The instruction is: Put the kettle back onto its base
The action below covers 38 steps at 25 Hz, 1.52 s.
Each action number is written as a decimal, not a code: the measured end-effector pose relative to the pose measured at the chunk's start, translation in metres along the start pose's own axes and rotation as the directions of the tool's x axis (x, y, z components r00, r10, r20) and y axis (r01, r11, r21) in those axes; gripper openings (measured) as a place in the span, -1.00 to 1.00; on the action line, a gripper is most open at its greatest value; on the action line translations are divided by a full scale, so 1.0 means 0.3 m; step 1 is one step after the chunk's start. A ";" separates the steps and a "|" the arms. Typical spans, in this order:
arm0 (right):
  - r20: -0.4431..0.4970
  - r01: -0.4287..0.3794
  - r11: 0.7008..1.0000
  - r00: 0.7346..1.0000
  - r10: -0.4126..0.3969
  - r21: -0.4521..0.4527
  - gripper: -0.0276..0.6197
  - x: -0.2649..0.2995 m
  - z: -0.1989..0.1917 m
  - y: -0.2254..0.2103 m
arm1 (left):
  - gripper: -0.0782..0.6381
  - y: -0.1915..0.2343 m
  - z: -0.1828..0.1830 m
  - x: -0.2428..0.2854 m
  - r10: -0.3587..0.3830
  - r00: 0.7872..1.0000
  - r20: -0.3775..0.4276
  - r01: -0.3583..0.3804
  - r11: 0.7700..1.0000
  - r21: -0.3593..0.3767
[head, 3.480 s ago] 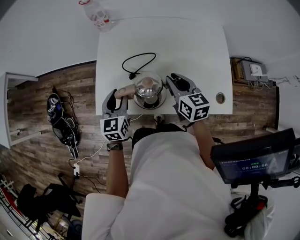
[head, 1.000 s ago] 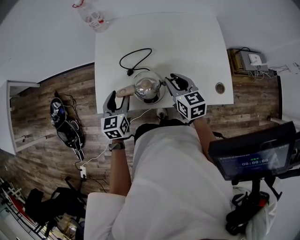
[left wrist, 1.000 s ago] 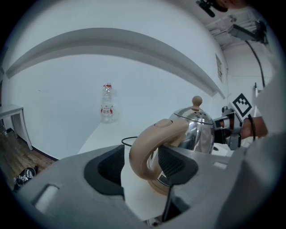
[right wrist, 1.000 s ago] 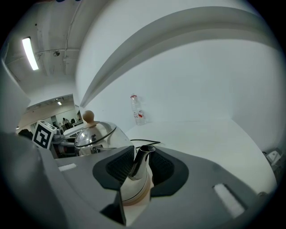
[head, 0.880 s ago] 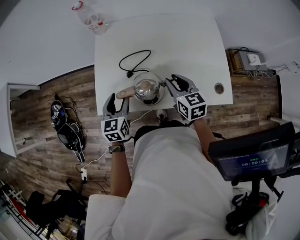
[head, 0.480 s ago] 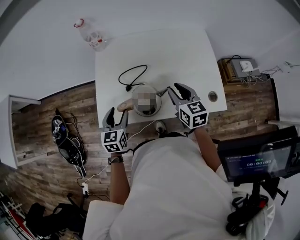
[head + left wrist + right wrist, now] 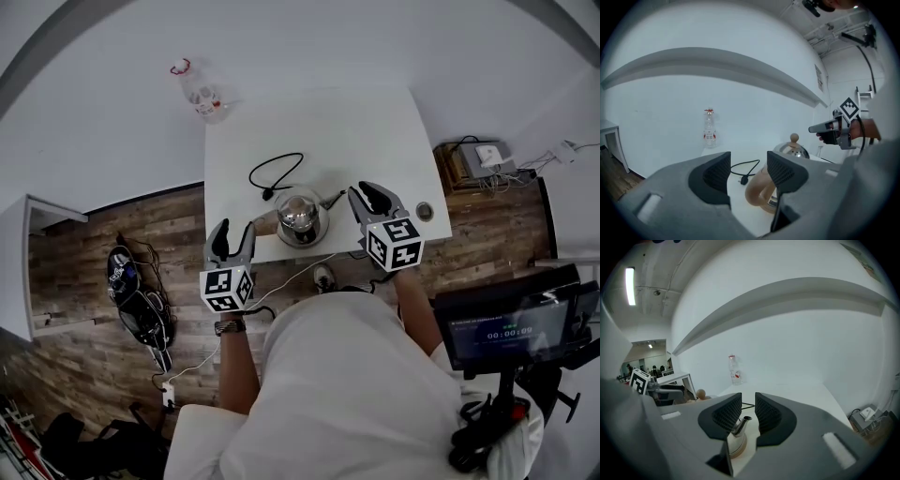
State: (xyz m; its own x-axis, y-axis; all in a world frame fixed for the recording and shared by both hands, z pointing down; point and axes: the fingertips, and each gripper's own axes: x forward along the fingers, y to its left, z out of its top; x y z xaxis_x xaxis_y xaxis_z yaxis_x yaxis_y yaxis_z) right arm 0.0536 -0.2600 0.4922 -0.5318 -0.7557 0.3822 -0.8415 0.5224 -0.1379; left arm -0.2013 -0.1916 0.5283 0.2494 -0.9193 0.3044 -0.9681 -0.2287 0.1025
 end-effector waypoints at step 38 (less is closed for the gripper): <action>0.242 0.036 0.994 0.970 -0.009 -0.107 -0.91 -0.200 0.505 0.076 | -0.77 -0.185 0.654 -0.011 -0.080 0.961 0.263 0.008 0.965 0.264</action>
State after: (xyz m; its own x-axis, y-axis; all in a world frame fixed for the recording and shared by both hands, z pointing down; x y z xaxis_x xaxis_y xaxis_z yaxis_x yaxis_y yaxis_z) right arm 0.0520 -0.2627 0.3278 -0.5315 -0.8335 0.1507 -0.8450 0.5342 -0.0259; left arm -0.1532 -0.2388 0.3358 0.3104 -0.9499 0.0354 -0.9384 -0.3122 -0.1484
